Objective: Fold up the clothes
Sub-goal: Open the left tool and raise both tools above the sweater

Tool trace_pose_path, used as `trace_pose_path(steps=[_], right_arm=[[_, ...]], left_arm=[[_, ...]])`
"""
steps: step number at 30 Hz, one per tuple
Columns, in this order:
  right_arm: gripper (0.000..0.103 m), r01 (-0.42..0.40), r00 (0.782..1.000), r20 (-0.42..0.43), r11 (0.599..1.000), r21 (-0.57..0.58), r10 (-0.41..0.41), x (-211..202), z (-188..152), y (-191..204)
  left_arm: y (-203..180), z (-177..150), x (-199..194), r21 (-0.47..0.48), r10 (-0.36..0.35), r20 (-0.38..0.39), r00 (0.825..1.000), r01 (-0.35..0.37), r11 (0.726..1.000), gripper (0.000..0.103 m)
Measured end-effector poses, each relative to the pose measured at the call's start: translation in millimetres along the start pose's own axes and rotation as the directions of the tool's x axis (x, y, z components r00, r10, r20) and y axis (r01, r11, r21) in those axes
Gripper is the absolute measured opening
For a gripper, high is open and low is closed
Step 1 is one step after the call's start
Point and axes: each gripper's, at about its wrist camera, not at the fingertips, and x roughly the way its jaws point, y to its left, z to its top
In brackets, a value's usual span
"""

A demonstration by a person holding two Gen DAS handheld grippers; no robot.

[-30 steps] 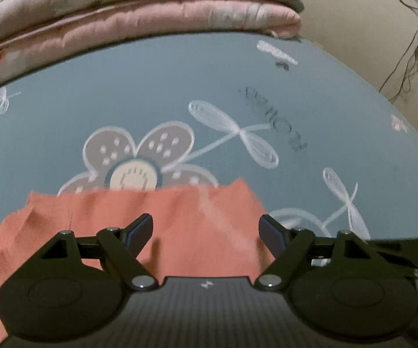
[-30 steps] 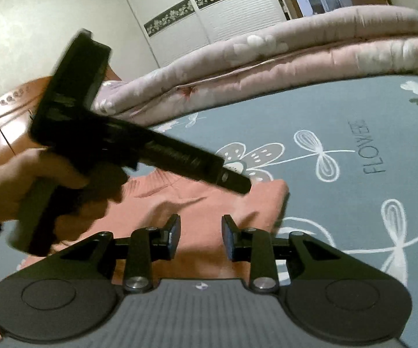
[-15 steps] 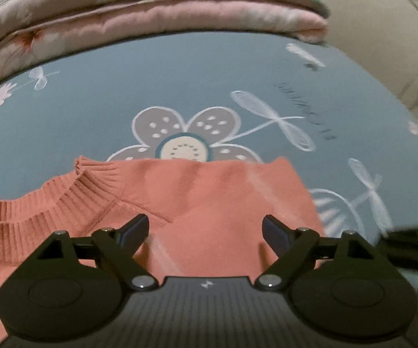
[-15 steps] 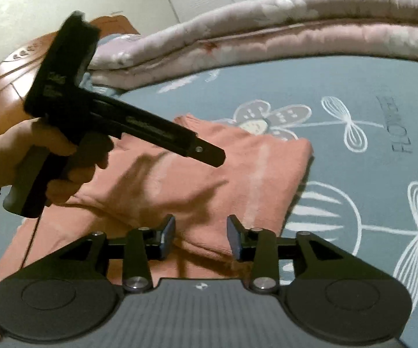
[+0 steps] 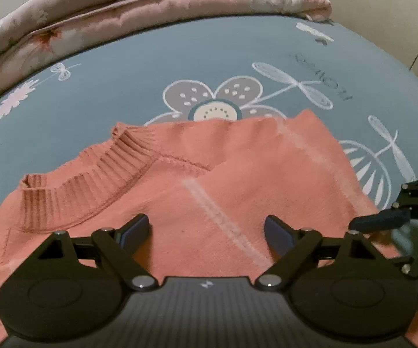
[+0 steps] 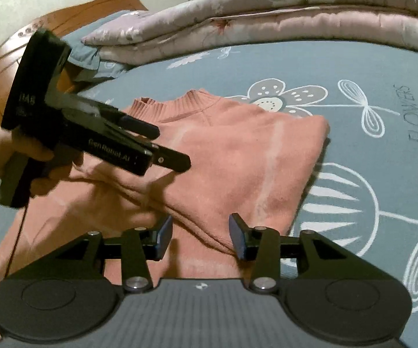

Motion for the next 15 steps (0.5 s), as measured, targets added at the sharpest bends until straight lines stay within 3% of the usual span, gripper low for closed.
trace_pose_path(steps=[3,7,10,15], right_arm=[[0.056,0.038,0.999,0.028,0.998,-0.05,-0.037,-13.3,4.2,11.6],[0.056,0.066,0.995,0.072,0.997,-0.03,-0.064,-20.4,11.2,18.2],[0.056,0.102,0.992,0.074,0.995,-0.024,-0.099,-17.5,13.2,22.8],[0.062,0.152,0.986,0.066,0.988,-0.002,-0.151,-16.3,14.7,25.6]], left_arm=[[10.8,-5.4,-21.2,-0.035,-0.044,0.029,0.999,0.045,0.998,0.086],[31.3,-24.1,-26.4,-0.097,-0.094,0.018,0.995,0.095,0.991,0.086],[41.7,-38.3,-14.5,-0.098,-0.041,-0.022,0.999,0.038,0.994,0.087],[51.1,-52.3,-24.1,-0.101,-0.038,0.018,0.999,0.039,0.994,0.087]])
